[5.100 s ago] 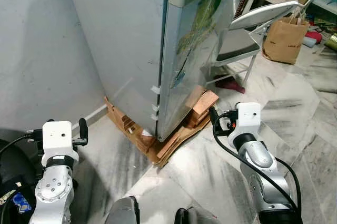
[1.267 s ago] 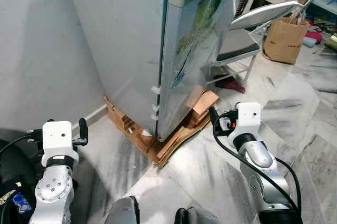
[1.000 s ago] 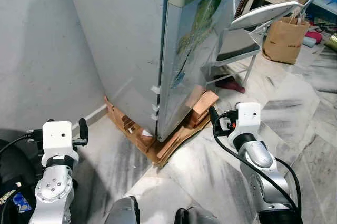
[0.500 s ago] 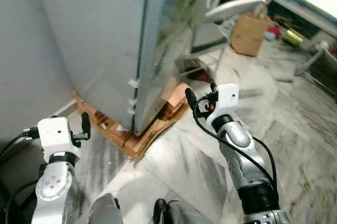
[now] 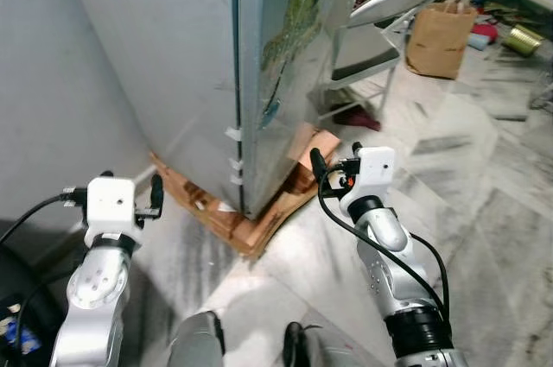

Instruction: Restocking fridge

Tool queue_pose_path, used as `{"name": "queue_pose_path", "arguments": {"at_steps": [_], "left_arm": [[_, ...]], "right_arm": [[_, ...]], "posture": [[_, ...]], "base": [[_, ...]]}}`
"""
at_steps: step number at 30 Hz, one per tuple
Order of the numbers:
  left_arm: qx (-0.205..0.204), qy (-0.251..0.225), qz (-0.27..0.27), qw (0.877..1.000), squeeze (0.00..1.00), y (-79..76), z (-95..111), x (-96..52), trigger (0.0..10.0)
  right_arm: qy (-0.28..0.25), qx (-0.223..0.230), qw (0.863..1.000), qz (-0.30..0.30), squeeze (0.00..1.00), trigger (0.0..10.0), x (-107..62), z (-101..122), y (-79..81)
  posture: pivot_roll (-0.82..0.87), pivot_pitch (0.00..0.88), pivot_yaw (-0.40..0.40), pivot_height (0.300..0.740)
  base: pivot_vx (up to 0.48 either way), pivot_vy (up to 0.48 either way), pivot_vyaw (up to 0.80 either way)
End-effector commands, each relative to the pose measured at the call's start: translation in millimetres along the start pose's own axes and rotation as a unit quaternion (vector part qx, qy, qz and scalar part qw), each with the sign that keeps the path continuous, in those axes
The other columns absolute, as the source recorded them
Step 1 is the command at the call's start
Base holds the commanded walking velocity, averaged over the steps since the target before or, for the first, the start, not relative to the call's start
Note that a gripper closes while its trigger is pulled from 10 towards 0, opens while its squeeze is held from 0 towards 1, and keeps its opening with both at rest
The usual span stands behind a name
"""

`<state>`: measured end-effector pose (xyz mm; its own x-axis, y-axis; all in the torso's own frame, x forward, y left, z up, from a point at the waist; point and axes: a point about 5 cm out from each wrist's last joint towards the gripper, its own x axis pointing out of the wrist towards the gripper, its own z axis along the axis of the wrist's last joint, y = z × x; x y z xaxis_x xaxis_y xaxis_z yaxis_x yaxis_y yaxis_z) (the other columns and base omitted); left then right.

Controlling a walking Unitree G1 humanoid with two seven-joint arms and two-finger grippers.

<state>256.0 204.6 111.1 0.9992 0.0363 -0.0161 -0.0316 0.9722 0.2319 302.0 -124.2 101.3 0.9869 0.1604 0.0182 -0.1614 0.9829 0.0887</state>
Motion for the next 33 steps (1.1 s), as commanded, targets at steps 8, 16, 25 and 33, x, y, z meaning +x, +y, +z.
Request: {"name": "queue_pose_path", "arguments": {"at_steps": [8, 16, 25, 33], "left_arm": [[-0.009, -0.004, -0.055, 0.998, 0.0, -18.7, 3.0, 23.8, 10.0], [-0.032, 0.013, -0.049, 0.998, 0.0, -23.1, -5.0, 7.8, 10.0], [-0.031, 0.005, -0.048, 0.998, 0.0, -31.3, -4.3, 0.2, 10.0], [-0.038, -0.002, -0.063, 0.997, 0.0, -35.5, 0.0, 0.3, 10.0]], "right_arm": [[-0.001, -0.017, 0.997, -0.076, 0.0, 10.0, -12.2, -6.8, -27.1], [0.028, -0.012, 0.998, -0.056, 0.0, 10.0, -20.3, -16.5, -26.4], [0.032, -0.008, 0.999, -0.035, 0.0, 10.0, -15.8, -13.4, -21.0], [0.028, -0.007, 0.999, -0.025, 0.0, 10.0, -13.8, -9.5, -15.1]], "posture": [[0.1, 0.126, 0.037, 0.74], [0.11, 0.144, -0.072, 0.74], [0.13, 0.154, -0.11, 0.74], [0.13, 0.161, -0.115, 0.74]], "base": [[0.0, 0.0, -0.15], [0.0, 0.26, -0.71], [0.0, 0.136, -0.11], [0.032, 0.041, -0.77]]}}
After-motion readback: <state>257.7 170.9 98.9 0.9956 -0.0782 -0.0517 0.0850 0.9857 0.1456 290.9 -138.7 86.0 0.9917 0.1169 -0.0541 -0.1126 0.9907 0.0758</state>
